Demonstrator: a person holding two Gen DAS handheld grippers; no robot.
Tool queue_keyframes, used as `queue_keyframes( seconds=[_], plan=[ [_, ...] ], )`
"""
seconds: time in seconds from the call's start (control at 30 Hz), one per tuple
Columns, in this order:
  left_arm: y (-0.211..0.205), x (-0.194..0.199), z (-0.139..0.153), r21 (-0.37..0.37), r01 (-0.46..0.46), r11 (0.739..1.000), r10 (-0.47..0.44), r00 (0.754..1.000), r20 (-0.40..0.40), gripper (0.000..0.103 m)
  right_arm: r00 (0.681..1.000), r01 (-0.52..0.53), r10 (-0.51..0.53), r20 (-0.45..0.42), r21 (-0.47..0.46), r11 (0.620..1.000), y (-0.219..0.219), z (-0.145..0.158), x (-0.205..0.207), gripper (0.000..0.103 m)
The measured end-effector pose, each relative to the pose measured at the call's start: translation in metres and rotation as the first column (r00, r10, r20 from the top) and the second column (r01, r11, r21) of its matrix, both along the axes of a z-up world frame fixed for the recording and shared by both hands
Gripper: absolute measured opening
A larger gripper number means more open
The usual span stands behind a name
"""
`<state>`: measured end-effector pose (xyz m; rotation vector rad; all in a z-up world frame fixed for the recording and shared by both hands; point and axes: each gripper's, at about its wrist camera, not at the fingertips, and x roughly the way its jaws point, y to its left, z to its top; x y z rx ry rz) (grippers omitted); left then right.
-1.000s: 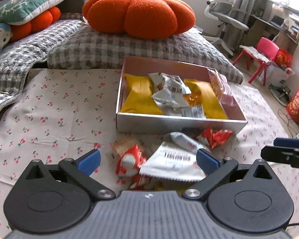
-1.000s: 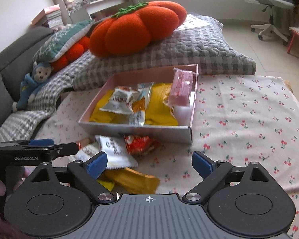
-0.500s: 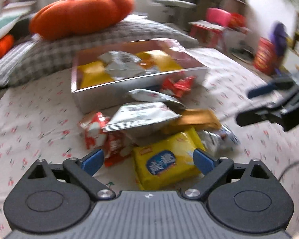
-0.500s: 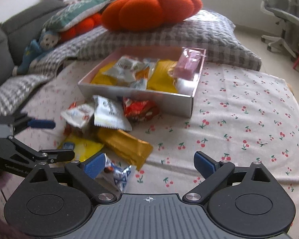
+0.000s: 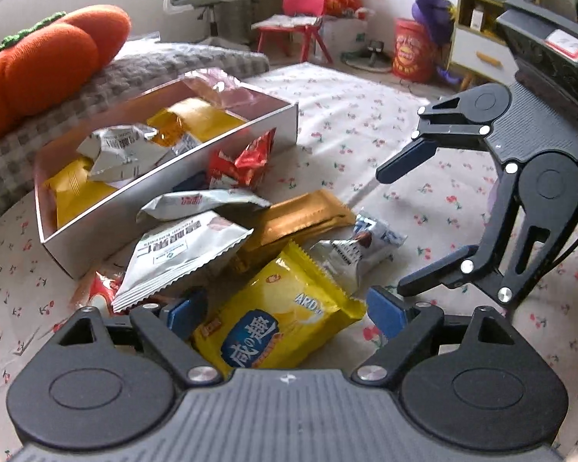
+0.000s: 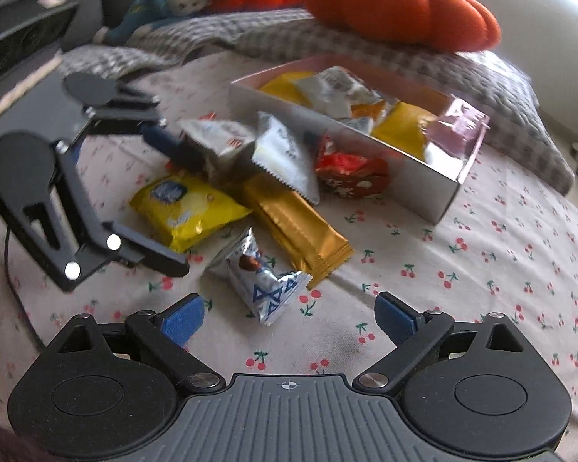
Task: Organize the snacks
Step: 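Move both tools back over the remaining snacks, then grasp the yellow biscuit packet with the left tool and lift it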
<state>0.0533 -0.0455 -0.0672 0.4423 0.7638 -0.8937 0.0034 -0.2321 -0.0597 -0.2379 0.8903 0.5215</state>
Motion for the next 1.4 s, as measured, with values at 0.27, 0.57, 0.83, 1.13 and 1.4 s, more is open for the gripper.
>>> queue_keyframes(
  seconds=[0.27,0.57,0.83,1.13,1.4],
  plan=[
    [0.007,0.004,-0.003,0.013,-0.011,1.000,0.012,0.998,-0.069,0.085,0.999,-0.036,0.036,0.014,0.002,0.999,0.002,-0.004,0.007,0.095],
    [0.021,-0.012,-0.001,0.022,-0.080,0.997,0.082,0.990,-0.118,0.085,0.998,-0.061,0.061,0.012,0.013,0.998,0.012,-0.004,0.013,0.091],
    [0.030,-0.032,0.001,0.016,-0.145,0.989,0.146,0.979,-0.140,0.084,0.996,-0.079,0.080,-0.025,0.040,0.996,0.016,-0.002,0.012,0.076],
    [0.028,-0.036,0.000,-0.006,-0.277,0.961,0.274,0.955,-0.113,0.083,0.992,-0.108,0.110,-0.062,0.032,0.994,0.022,0.003,-0.002,0.066],
    [0.030,-0.029,0.000,-0.020,-0.362,0.932,0.359,0.929,-0.091,0.073,0.995,-0.092,0.093,-0.045,0.021,0.996,0.024,0.003,-0.007,0.064]
  ],
)
